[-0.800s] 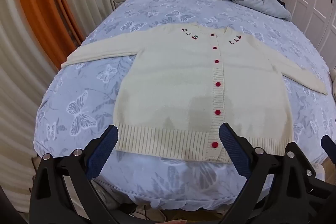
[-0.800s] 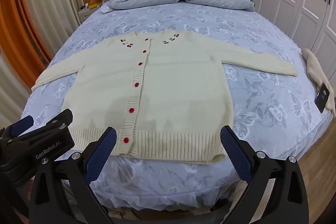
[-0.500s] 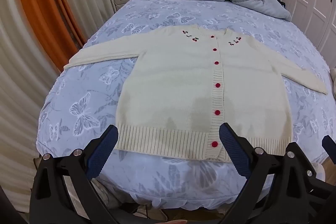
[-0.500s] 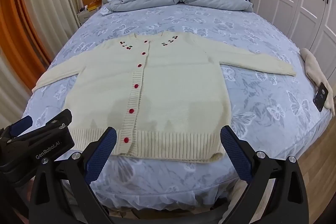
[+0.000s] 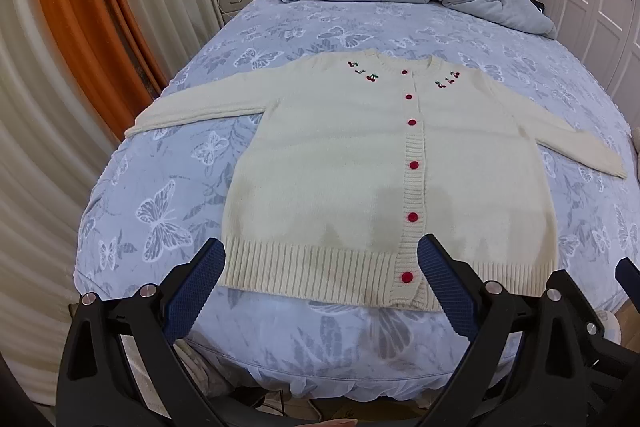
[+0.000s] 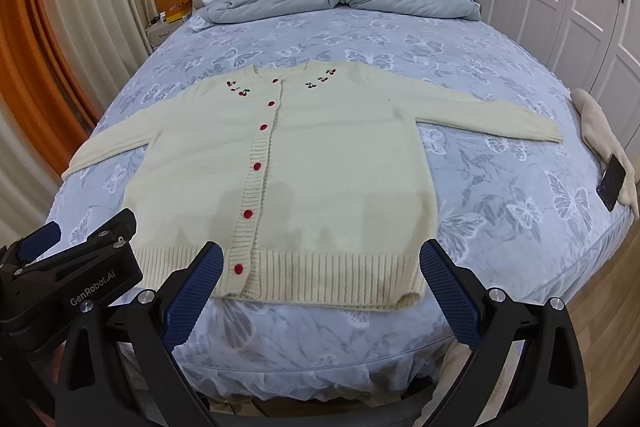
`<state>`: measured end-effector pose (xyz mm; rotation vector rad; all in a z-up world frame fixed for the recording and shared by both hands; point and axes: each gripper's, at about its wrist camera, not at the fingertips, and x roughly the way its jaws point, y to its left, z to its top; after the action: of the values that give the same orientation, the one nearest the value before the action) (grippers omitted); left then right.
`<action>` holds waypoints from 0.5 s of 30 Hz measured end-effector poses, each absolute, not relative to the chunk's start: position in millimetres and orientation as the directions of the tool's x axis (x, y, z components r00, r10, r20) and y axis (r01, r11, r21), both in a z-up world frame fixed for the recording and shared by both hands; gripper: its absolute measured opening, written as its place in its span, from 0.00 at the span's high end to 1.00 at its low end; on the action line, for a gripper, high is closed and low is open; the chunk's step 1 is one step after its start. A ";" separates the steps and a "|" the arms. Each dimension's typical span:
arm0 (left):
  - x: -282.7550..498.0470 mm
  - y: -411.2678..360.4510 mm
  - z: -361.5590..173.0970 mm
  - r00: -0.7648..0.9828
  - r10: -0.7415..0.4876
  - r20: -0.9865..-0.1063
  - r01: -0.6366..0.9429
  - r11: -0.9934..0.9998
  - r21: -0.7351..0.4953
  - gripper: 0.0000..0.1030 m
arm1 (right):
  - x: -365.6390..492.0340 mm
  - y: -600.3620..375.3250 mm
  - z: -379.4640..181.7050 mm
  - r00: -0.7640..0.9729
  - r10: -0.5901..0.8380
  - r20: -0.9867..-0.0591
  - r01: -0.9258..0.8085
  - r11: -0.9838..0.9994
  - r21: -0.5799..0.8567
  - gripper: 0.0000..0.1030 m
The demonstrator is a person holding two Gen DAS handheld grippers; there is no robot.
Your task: Fold small clothes
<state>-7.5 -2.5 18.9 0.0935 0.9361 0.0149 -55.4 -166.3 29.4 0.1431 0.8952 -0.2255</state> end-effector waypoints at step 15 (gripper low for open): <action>-5.7 -6.8 18.5 0.592 0.058 -0.804 0.030 0.995 0.094 0.08 | -54.9 -171.6 28.5 0.604 -0.128 -0.786 0.255 0.966 0.039 0.05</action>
<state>-5.7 -6.8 18.5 0.1018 0.9377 0.0162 -54.9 -171.6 28.5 0.1535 0.8954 -0.2225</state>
